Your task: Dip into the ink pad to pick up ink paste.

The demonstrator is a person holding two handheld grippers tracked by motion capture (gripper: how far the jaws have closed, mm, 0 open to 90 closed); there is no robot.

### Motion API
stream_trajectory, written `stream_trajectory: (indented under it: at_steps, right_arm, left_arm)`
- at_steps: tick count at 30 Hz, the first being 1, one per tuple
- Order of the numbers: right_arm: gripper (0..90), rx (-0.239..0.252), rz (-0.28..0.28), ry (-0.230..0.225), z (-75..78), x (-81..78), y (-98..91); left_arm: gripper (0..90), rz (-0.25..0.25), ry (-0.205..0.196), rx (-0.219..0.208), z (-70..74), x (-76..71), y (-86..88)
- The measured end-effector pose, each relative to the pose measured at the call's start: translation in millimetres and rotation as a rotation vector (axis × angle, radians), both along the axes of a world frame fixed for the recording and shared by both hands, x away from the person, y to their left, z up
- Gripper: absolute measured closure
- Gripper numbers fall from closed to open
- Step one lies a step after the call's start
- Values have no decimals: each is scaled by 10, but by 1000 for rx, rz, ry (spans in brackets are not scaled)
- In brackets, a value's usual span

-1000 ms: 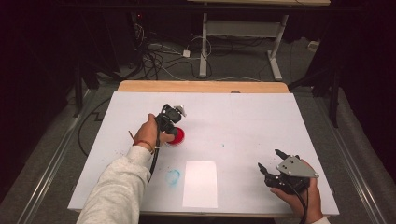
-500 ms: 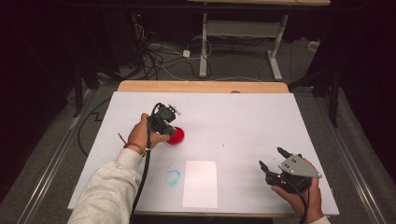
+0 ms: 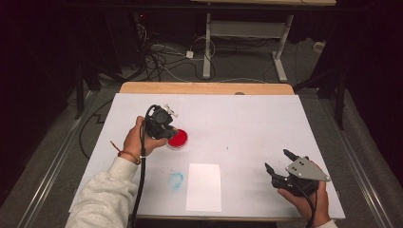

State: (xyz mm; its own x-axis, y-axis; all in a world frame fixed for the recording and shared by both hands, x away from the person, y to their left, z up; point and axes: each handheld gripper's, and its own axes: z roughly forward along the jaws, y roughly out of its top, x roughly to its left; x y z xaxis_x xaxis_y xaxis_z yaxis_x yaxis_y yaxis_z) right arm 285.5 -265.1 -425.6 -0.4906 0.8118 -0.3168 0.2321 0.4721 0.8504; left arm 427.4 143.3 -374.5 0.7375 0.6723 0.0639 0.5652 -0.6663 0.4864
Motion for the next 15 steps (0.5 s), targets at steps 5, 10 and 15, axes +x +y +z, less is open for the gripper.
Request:
stream_trajectory:
  at_steps: [5, 10, 15]
  right_arm:
    - [274, -9, 7, -3, 3, -9, 25]
    - [272, -10, 9, 3, -1, -12, 22]
    - [272, -22, 15, 11, -13, -7, 33]
  left_arm:
    - [741, -4, -10, 6, 104, -25, 26]
    - [741, -14, -2, 7, 177, 5, 46]
    - [741, -21, 40, 33, 124, 96, 13]
